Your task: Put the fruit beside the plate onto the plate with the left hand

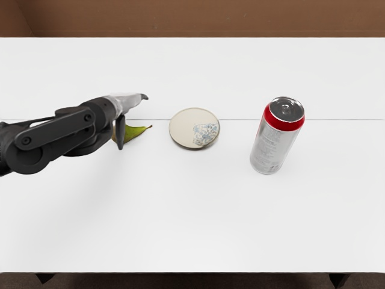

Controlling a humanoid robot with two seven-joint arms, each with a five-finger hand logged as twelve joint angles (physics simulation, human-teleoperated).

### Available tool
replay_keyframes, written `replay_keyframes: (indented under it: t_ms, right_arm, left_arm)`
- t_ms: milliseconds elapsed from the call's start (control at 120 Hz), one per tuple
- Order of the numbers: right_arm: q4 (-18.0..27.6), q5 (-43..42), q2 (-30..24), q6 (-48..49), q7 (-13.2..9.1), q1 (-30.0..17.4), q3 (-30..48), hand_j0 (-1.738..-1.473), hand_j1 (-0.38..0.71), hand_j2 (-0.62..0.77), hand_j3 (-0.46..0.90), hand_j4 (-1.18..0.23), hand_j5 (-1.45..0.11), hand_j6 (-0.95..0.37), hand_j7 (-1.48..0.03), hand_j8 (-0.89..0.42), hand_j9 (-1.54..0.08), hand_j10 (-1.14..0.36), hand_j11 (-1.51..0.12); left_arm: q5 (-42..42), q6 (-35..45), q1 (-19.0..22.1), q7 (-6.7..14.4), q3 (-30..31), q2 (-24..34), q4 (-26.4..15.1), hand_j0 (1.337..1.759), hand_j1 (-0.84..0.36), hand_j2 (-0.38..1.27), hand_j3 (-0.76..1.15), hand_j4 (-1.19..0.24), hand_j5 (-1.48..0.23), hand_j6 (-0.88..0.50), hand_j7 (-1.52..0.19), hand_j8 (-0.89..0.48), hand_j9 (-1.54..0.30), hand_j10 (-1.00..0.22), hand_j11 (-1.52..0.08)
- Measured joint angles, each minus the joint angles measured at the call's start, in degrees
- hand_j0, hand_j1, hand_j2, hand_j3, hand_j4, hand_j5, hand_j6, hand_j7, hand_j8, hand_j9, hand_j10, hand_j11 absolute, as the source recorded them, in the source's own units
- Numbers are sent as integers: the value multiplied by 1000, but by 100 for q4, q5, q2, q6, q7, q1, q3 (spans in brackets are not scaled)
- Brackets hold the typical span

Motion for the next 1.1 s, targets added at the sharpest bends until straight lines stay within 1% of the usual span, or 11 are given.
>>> replay_keyframes:
  t_ms: [108,283,442,608,783,958,1000,1025,1042,1100]
  right_arm:
    - [0,0,0,0,0,0,0,-1658,-349,0,0,0,0,0,0,0,0,0,0]
    - [0,0,0,0,0,0,0,-1658,-349,0,0,0,0,0,0,0,0,0,0]
    - [0,0,0,0,0,0,0,-1658,-349,0,0,0,0,0,0,0,0,0,0]
    - [0,0,0,0,0,0,0,-1658,-349,0,0,0,0,0,0,0,0,0,0]
    - [0,0,0,0,0,0,0,-1658,-349,0,0,0,0,0,0,0,0,0,0]
    - [0,0,0,0,0,0,0,-1658,-349,0,0,0,0,0,0,0,0,0,0]
    - [0,0,0,0,0,0,0,-1658,-349,0,0,0,0,0,0,0,0,0,0]
    - [0,0,0,0,0,0,0,-1658,-349,0,0,0,0,0,0,0,0,0,0]
    - [0,0,0,0,0,0,0,-1658,-349,0,0,0,0,0,0,0,0,0,0]
    - [0,0,0,0,0,0,0,-1658,-349,0,0,0,0,0,0,0,0,0,0]
  left_arm:
    - [-5,22,45,0,16,-68,2,1658,198,27,0,-130,-166,-132,-166,-131,-165,-130,-165]
    - [-11,31,116,0,28,-63,31,1658,54,52,0,-251,-322,-252,-322,-251,-322,-250,-321]
    - [-13,53,132,0,28,-63,135,1658,-40,68,0,-329,-424,-330,-424,-330,-424,-328,-424]
    - [-6,198,232,0,32,-54,197,1658,-89,76,0,-370,-478,-371,-477,-370,-477,-369,-477]
    - [-1,311,240,0,76,-54,240,1658,-118,94,0,-394,-513,-395,-513,-395,-513,-394,-513]
    - [-2,354,235,1,144,-54,247,1657,-181,122,0,-447,-590,-448,-590,-448,-589,-448,-588]
    - [-1,356,235,2,154,-54,248,1657,-222,189,0,-458,-606,-459,-605,-460,-604,-460,-603]
    - [-1,357,235,2,159,-54,248,1657,-231,180,0,-464,-614,-466,-613,-466,-611,-467,-610]
    - [-1,357,235,3,161,-54,248,1657,-229,143,0,-467,-621,-468,-620,-469,-618,-470,-617]
    - [-3,360,227,2,168,-54,249,1657,-232,143,0,-480,-637,-482,-636,-482,-634,-483,-633]
